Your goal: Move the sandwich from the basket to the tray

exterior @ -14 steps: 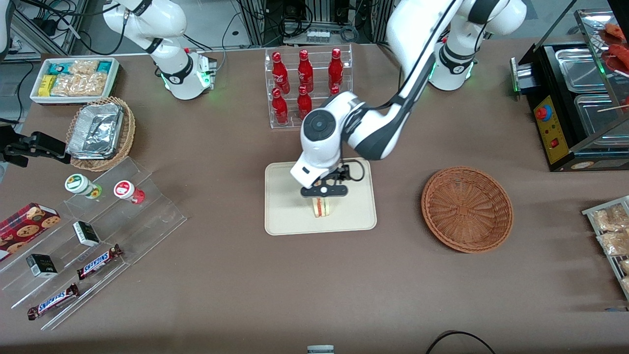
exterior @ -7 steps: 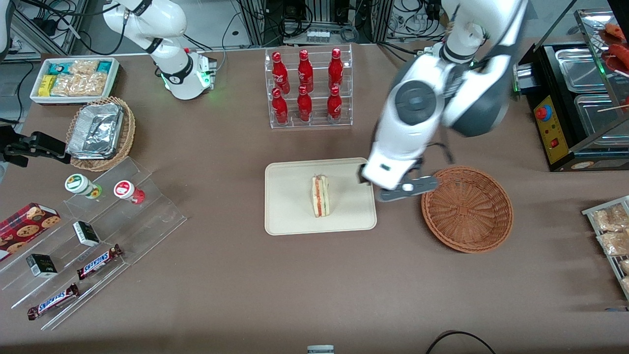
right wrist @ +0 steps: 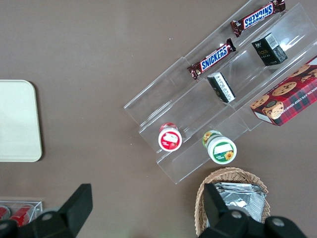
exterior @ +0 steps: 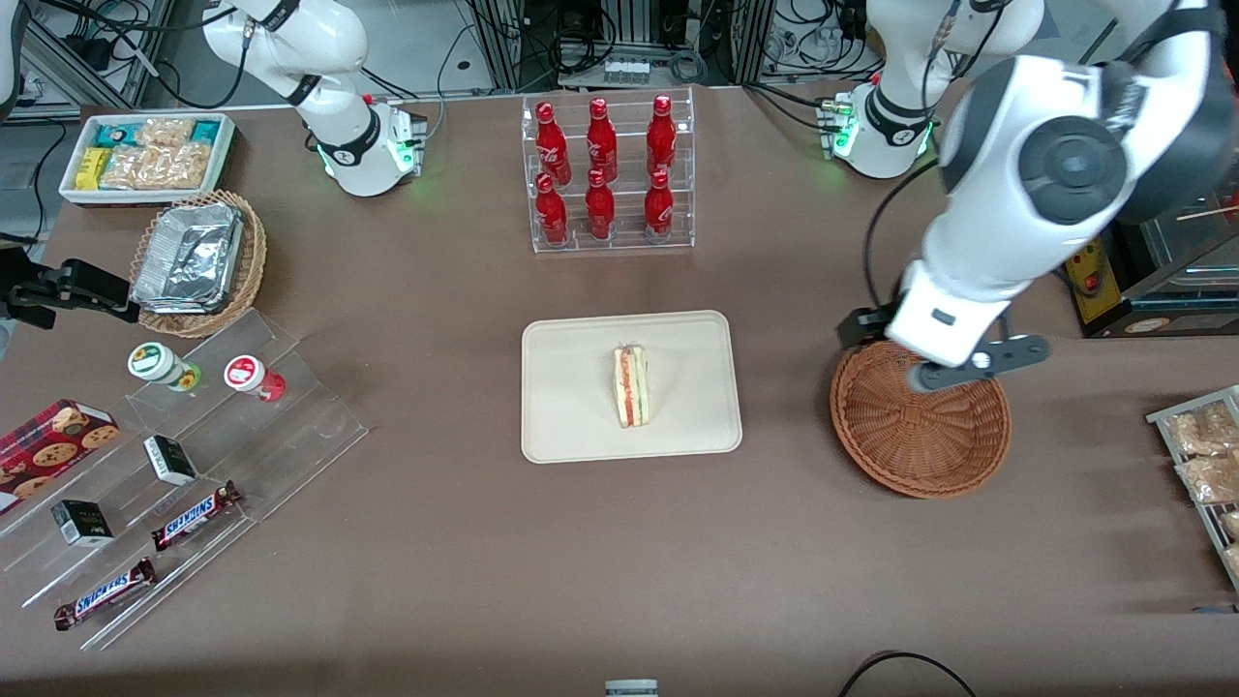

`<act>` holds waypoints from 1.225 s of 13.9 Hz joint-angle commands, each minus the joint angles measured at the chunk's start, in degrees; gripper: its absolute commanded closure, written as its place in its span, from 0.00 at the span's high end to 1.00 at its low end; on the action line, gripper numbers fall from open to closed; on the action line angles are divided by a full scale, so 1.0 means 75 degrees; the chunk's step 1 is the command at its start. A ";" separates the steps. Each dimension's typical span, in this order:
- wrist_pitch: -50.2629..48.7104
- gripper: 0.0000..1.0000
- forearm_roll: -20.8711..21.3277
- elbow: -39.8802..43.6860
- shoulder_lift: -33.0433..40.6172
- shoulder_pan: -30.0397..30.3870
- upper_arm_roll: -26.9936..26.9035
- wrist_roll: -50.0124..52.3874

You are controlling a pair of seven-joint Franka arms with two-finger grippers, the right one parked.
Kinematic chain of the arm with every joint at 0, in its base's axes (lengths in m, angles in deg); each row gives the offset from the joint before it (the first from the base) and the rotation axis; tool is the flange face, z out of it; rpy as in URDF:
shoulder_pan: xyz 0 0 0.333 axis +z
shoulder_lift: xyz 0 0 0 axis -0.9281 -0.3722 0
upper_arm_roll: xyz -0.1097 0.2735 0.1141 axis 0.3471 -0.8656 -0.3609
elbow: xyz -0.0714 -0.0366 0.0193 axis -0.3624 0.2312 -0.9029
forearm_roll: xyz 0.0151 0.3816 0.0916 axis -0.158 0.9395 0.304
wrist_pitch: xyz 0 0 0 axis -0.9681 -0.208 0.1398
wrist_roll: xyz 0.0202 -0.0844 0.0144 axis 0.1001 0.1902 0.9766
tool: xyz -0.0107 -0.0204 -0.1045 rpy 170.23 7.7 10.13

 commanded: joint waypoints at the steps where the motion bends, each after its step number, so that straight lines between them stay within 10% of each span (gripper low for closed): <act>1: 0.0004 0.99 -0.0075 -0.0588 0.0629 0.0563 0.0086 -0.0675; 17: -0.0980 0.99 -0.0251 -0.0753 0.1696 0.2265 -0.0171 -0.3994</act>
